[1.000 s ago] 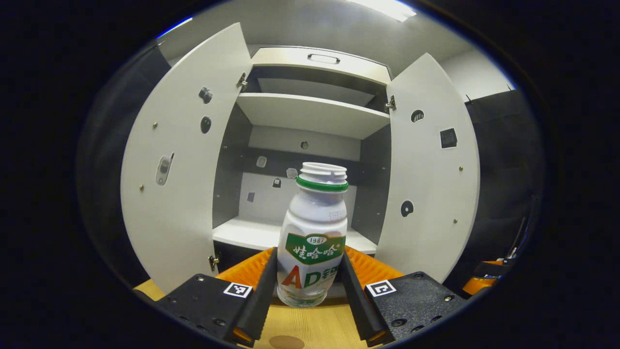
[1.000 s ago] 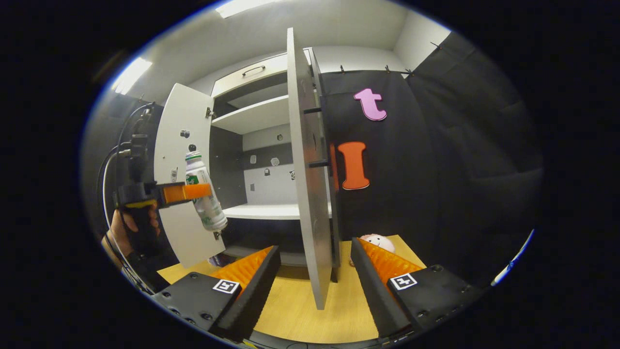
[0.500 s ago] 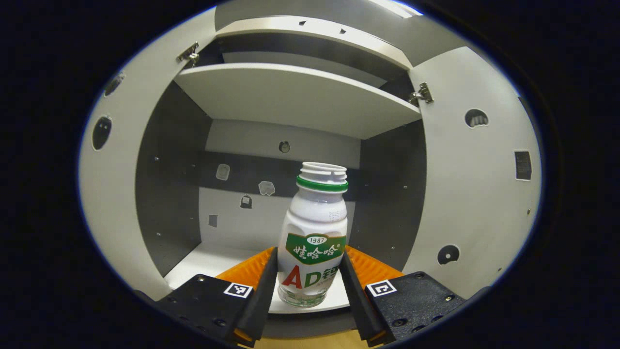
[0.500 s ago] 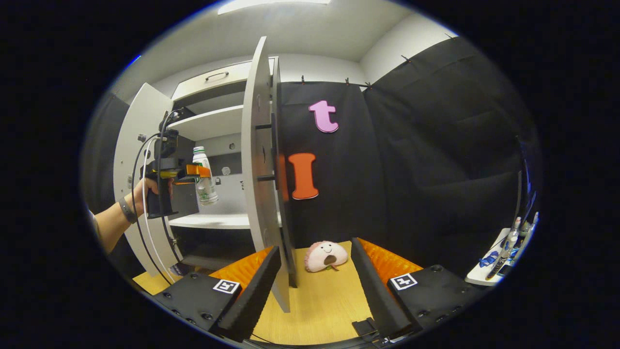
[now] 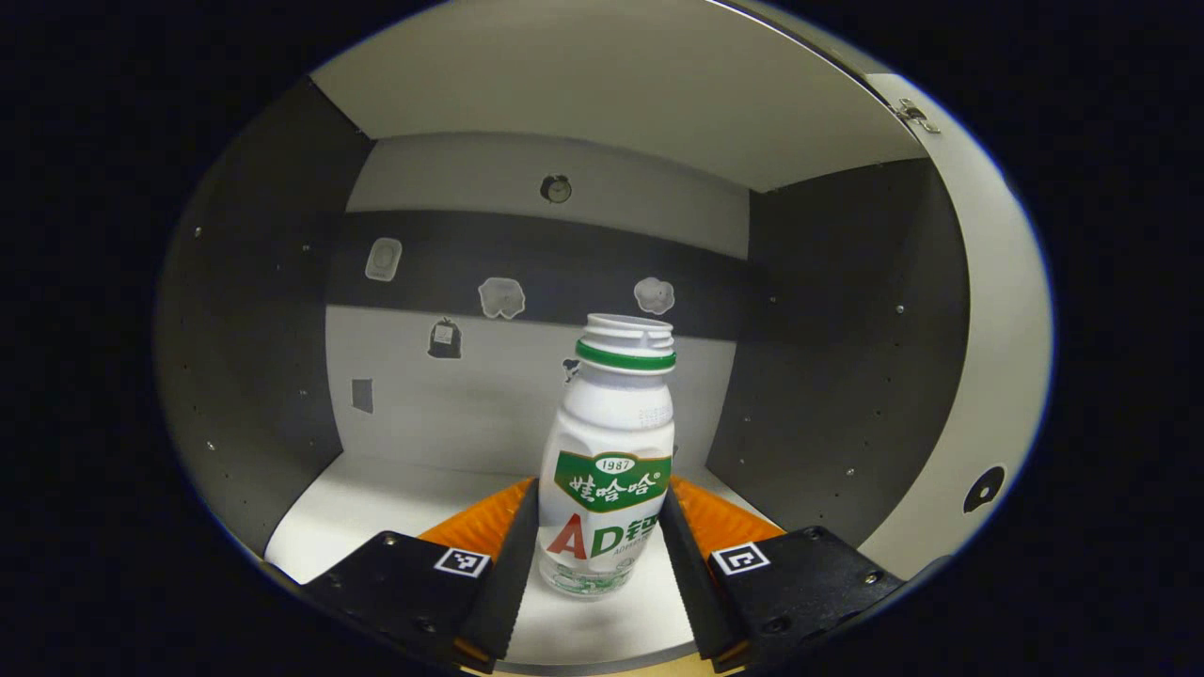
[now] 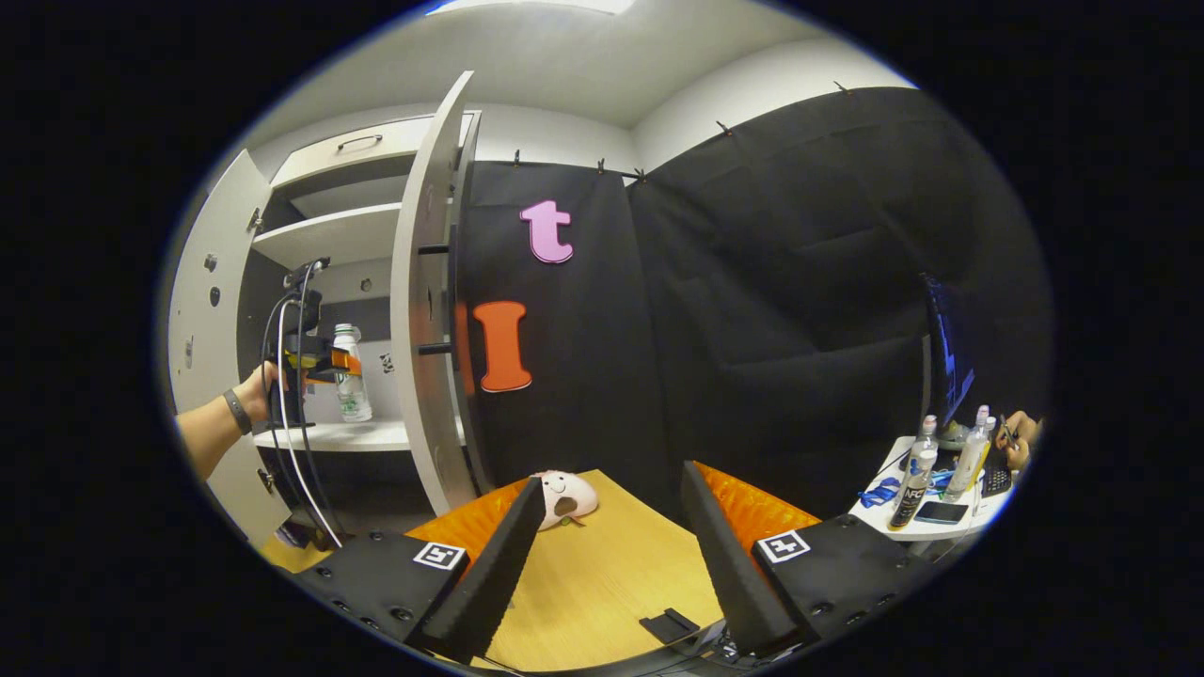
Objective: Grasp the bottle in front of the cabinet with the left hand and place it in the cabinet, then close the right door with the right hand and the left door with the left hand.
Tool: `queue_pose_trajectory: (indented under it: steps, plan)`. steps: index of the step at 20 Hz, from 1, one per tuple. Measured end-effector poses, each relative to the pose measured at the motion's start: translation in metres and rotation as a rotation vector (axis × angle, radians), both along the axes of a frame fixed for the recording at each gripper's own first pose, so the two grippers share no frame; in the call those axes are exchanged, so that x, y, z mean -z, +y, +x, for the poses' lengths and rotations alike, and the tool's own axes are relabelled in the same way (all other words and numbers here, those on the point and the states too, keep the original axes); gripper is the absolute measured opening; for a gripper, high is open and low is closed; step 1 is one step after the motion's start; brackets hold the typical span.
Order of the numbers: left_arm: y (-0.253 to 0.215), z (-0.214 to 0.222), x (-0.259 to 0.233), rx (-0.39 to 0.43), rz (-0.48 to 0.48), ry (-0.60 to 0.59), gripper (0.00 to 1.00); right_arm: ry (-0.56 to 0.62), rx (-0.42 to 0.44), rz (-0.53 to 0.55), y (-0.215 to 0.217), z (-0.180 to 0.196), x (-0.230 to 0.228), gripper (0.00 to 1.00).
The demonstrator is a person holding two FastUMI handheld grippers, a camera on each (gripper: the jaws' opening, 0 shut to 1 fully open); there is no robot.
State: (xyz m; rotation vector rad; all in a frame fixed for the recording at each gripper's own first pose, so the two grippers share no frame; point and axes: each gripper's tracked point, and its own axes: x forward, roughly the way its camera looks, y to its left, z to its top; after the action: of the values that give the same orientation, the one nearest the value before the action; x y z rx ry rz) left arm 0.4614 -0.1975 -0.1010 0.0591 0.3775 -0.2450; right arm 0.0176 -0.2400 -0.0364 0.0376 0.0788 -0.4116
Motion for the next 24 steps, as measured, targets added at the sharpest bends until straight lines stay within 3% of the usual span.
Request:
queue_pose_trajectory:
  steps: [10, 12, 15, 19, 24]
  plan:
    - [0.004, 0.005, 0.021, -0.008, 0.022, 0.02, 0.73, 0.019, 0.021, 0.014, -0.003, 0.012, 0.006, 0.97]
    - [0.002, 0.005, 0.022, 0.007, 0.009, 0.012, 0.78, 0.026, 0.02, 0.007, -0.006, 0.011, 0.008, 0.97]
    - [0.001, 0.001, 0.021, -0.013, -0.009, 0.011, 0.95, 0.022, 0.015, 0.009, -0.007, 0.011, 0.007, 0.97]
    - [0.001, -0.008, -0.016, -0.037, -0.063, -0.1, 0.96, 0.031, -0.005, 0.014, -0.008, 0.013, 0.01, 0.97]
    - [0.004, -0.045, -0.082, -0.042, -0.031, -0.246, 0.93, 0.035, -0.06, 0.025, -0.007, 0.018, 0.008, 0.97]
